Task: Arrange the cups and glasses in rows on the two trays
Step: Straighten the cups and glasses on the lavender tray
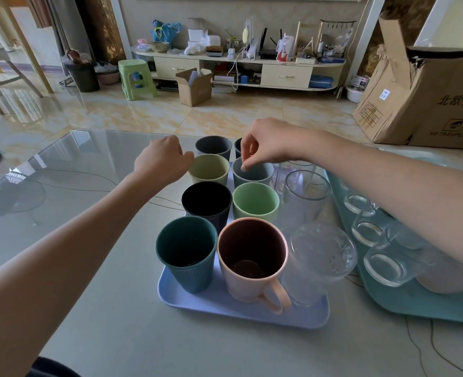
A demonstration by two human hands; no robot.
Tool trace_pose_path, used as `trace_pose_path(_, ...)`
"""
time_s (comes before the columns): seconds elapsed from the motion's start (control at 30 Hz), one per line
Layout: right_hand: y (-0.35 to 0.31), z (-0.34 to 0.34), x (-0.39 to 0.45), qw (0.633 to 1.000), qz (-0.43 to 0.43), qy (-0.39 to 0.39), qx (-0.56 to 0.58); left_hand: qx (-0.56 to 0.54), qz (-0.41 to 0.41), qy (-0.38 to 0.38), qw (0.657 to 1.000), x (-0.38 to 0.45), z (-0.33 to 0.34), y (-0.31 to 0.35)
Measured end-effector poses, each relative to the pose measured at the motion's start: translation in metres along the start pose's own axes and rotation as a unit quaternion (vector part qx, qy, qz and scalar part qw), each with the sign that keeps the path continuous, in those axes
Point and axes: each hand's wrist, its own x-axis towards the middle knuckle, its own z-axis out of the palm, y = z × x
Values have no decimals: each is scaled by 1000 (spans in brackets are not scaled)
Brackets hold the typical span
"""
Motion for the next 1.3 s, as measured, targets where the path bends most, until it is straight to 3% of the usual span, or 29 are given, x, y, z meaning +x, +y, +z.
trace_pose_path(0.1,-8,5,-12,994,-68,-72,47,35,-15,-76,996,-9,-17,0)
trace_pose_path(0.2,-9,17,-13,994,-80,-77,16,23,-45,-225,973,-27,-23,6)
trace_pose_path(0.27,-12,23,-12,995,-79,-61,-25,29,-40,-275,960,-37,-18,6)
trace_pose_path(0.53,-12,32,-10,999,-39,-9,-25,16,-33,-249,968,-40,-15,-9)
trace_pose_path(0.97,-17,33,-13,999,-28,-18,31,-35,-36,-223,974,-47,-8,-4)
trace_pose_path(1.3,-22,35,-14,1000,-30,6,6,-51,-64,-229,970,-51,-14,-2)
